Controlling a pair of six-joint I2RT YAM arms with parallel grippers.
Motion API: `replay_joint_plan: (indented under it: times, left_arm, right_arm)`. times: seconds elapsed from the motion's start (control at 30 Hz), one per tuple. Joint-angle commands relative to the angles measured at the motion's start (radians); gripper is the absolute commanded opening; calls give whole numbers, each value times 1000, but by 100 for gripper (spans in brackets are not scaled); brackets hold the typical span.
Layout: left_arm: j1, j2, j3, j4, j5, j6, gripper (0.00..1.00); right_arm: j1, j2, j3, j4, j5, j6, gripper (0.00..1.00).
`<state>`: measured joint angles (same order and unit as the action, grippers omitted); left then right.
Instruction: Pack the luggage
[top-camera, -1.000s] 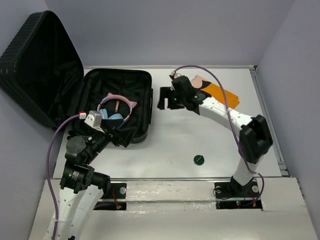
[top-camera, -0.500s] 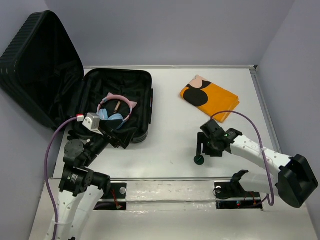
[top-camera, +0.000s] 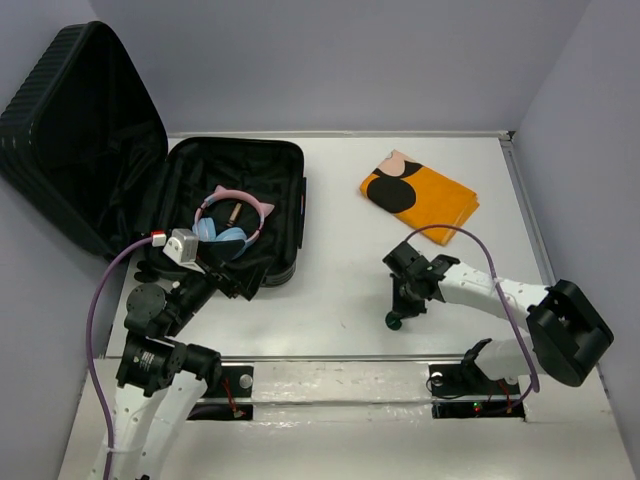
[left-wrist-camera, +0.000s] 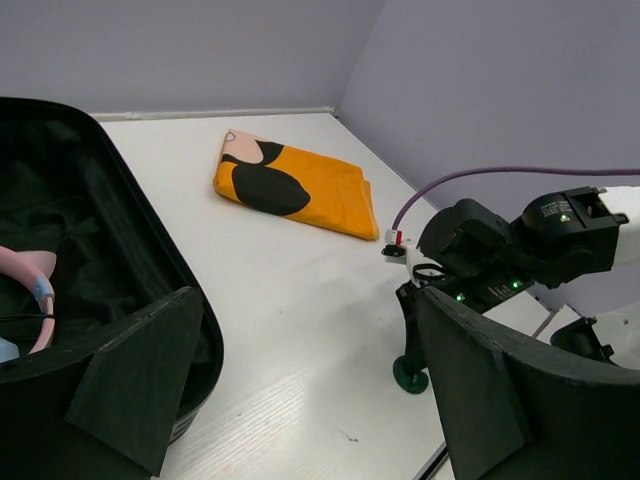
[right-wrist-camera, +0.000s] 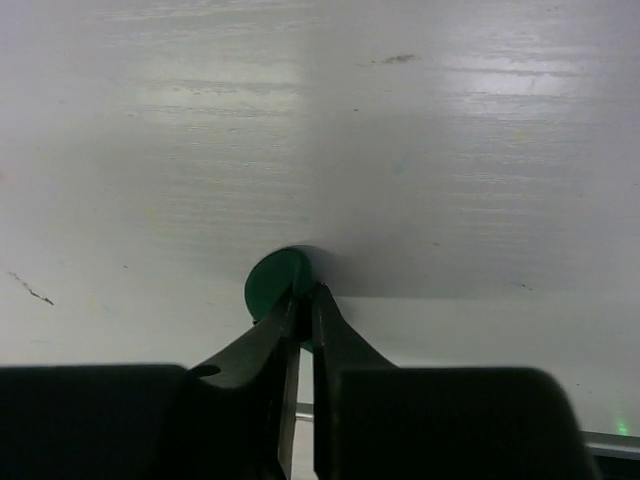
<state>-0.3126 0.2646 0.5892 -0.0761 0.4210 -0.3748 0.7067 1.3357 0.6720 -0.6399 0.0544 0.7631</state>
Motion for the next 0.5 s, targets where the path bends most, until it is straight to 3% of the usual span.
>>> replay_joint_plan:
  times: [0.0, 0.07, 0.2, 0.23, 0.4, 0.43, 0.47]
  left_arm:
    - [-10, -10, 3, 22, 7, -1, 99]
    - [-10, -5, 3, 22, 7, -1, 99]
    - [-10, 1, 3, 22, 7, -1, 99]
    - [-10, 2, 3, 22, 7, -1, 99]
    - [-10, 12, 8, 0, -39, -6, 99]
    - [-10, 12, 14, -8, -60, -7, 99]
    - [-8, 13, 15, -16, -95, -9, 99]
  right_arm:
    - [31, -20, 125, 42, 15, -8, 7]
    - [40, -26, 193, 42, 12, -25, 7]
    - [59, 63, 501, 77, -31, -102, 7]
    - [59, 95, 502, 86, -40, -117, 7]
    - [91, 414, 1005, 164, -184, -176, 7]
    - [91, 465, 1070, 187, -226, -167, 12]
    - [91, 515, 1127, 224, -267, -153, 42]
